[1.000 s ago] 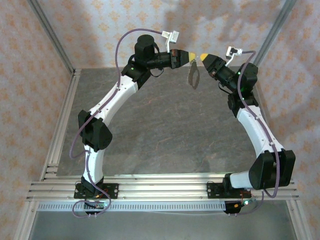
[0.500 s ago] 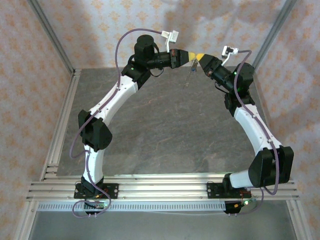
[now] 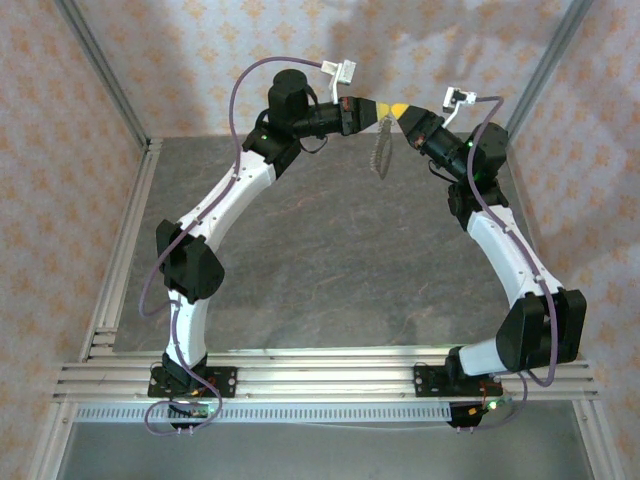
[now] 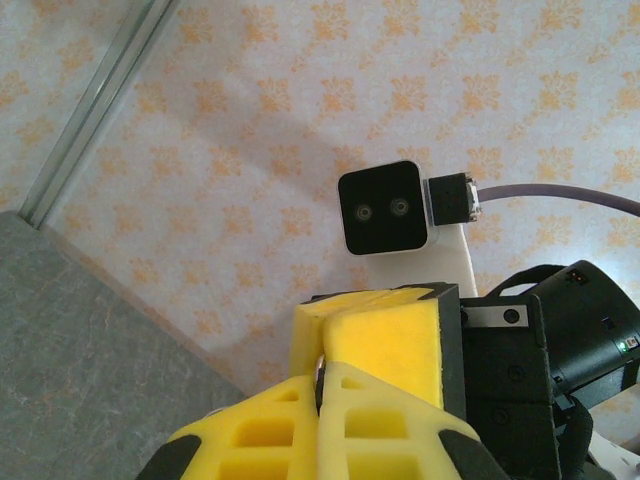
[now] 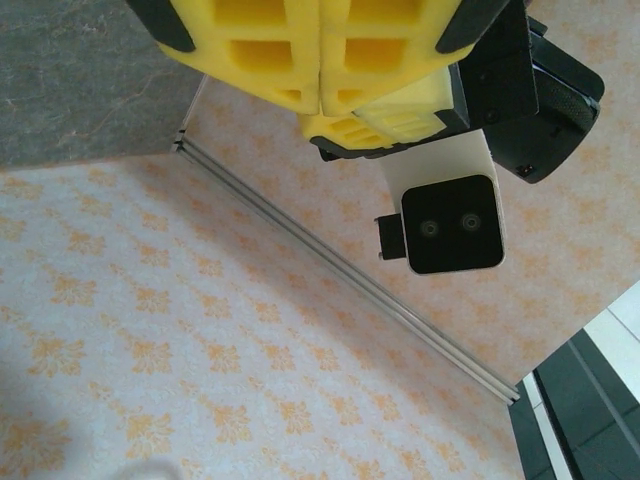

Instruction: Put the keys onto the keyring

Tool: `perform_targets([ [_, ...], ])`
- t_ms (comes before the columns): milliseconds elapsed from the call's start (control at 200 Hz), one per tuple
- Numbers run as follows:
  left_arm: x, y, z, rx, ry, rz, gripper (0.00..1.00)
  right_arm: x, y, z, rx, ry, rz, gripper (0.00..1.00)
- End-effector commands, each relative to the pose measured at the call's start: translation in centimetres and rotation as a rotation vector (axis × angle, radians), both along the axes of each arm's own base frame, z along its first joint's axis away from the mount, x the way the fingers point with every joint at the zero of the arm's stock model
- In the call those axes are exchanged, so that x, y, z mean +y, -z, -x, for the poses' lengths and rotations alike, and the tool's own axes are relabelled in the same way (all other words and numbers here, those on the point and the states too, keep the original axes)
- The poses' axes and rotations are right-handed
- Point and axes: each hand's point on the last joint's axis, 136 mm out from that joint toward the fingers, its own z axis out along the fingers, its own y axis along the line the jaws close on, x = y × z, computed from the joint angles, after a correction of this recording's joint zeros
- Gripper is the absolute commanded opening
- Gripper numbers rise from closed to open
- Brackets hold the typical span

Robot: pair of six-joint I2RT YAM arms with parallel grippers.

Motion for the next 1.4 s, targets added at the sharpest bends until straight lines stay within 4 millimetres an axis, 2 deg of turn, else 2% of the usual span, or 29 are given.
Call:
perform_targets([
  [0,0.3,-4.2,2.5,-0.098,0.033,0.058,0.00,0.9,-1.4,0.8,-0.063,-0.044,0.008,0.00],
  [275,0.5,-4.1,2.2,-0.089,0.010,0.040,0.00,1.1,-1.2,0.8,-0.065,-0.047,0.099,0.00],
  [415,1.4,-4.4,1.9,-0.095,-0.017,0.031,0.25,1.3,-1.1,0.9,-0.070,-0.070,0.170,0.00],
  [535,2.4,-4.7,1.5,-0.106,-0.038,0.023,0.36,1.1,-1.2,0.8,-0.070,-0.094,0.204,0.00],
  [676,3.7,-5.0,1.3,-0.121,-0.050,0.012,0.43,1.1,-1.1,0.9,-0.073,-0.130,0.249,0.00],
  [776,4.2,-4.9,1.3,-0.132,-0.037,-0.009,0.46,1.3,-0.9,1.2,-0.074,-0.162,0.293,0.00],
  [936,4.1,-3.6,1.2,-0.135,-0.003,-0.061,0.47,1.3,-0.8,1.0,-0.075,-0.188,0.313,0.00],
  [1081,3.6,-2.2,1.2,-0.112,0.037,-0.082,0.46,1.4,-0.9,1.0,-0.074,-0.197,0.305,0.00],
  [1396,2.3,-0.9,1.0,-0.080,0.078,-0.091,0.43,1.5,-1.1,0.9,-0.081,-0.205,0.270,0.00],
])
